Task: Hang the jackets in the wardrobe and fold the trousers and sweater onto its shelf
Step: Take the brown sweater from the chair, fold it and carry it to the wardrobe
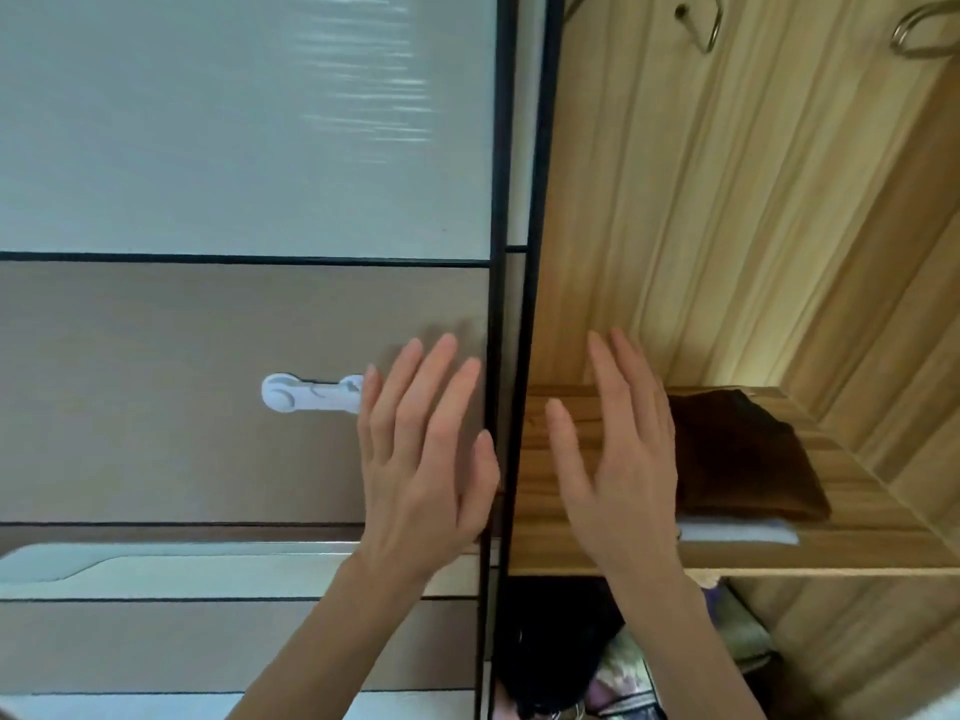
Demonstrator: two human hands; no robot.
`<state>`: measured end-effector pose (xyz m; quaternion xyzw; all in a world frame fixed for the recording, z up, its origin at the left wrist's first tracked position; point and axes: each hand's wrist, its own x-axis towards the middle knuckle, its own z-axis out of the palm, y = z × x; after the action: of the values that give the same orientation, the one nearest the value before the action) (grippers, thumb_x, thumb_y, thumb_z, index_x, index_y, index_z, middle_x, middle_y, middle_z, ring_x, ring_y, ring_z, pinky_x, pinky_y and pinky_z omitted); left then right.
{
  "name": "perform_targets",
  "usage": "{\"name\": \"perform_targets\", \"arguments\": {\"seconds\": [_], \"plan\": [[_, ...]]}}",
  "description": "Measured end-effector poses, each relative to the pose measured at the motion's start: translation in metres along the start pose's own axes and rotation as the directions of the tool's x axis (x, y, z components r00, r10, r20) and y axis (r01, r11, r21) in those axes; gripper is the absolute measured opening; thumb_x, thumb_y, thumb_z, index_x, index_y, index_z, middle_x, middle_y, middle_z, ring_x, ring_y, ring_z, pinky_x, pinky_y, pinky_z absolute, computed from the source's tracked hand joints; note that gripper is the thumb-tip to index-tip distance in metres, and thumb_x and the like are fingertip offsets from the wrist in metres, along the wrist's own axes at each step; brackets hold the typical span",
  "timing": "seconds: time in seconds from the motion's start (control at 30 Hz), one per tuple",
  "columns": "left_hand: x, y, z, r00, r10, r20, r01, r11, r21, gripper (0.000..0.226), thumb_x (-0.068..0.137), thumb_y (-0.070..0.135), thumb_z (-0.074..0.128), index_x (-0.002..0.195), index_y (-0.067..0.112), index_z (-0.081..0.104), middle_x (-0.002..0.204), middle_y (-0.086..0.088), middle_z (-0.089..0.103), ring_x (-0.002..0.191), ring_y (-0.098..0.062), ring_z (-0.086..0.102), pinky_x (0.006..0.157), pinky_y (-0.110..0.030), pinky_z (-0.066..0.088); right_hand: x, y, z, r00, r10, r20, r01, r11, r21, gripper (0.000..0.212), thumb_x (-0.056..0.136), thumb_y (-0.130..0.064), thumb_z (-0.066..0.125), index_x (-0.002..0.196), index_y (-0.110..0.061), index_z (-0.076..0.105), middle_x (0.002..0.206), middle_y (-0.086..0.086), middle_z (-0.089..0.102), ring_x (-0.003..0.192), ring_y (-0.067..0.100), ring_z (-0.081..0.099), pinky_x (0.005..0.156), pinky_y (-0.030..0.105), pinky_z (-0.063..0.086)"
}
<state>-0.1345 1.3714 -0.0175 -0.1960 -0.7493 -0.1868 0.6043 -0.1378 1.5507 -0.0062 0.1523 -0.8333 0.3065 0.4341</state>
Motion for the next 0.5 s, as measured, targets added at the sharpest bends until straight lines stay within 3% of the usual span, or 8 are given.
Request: {"name": "perform_targets", "arguments": {"seconds": [0.13,0.27,0.37,0.5], "plan": [[0.003,-0.053,-0.037,0.997,-0.071,-0.011,0.072,0.992,0.102,0.056,0.106,0.022,0.046,0.159,0.011,0.035,0.166,-0.014,0.035,0.156,-0.035,0.028,0.126,-0.06,0.016,0.01,-0.067,0.017,0.97,-0.228,-0.084,0.224,0.973,-0.06,0.057,0.11,-0.038,0.049,0.161,-0.014,0.037,0.17,0.008,0.03,0.159,0.023,0.022,0.127,0.051,0.024],[-0.006,-0.105,-0.06,0.986,-0.167,-0.027,0.169,0.958,0.231,0.056,0.109,0.029,0.04,0.163,0.014,0.031,0.171,-0.01,0.025,0.159,-0.033,0.022,0.126,-0.061,0.015,0.022,-0.123,0.055,0.92,-0.392,-0.01,0.39,0.917,-0.087,0.053,0.112,-0.036,0.044,0.16,-0.015,0.039,0.17,0.01,0.029,0.161,0.025,0.018,0.129,0.05,0.018],[-0.016,-0.134,-0.065,0.962,-0.269,0.032,0.244,0.91,0.337,0.062,0.111,0.04,0.033,0.166,0.012,0.022,0.174,-0.011,0.013,0.161,-0.033,0.014,0.127,-0.06,0.015,0.028,-0.14,0.085,0.912,-0.402,0.083,0.41,0.897,-0.164,0.054,0.113,-0.037,0.037,0.163,-0.019,0.033,0.173,0.006,0.021,0.162,0.023,0.01,0.13,0.05,0.015],[-0.034,-0.147,-0.057,0.965,-0.21,0.159,0.127,0.901,0.416,0.073,0.11,0.052,0.028,0.167,0.011,0.008,0.175,-0.014,0.003,0.161,-0.037,0.006,0.129,-0.057,0.006,0.029,-0.126,0.108,0.919,-0.381,0.098,0.391,0.857,-0.335,0.06,0.112,-0.046,0.038,0.166,-0.026,0.024,0.175,0.001,0.012,0.162,0.022,0.006,0.13,0.048,0.008]]}}
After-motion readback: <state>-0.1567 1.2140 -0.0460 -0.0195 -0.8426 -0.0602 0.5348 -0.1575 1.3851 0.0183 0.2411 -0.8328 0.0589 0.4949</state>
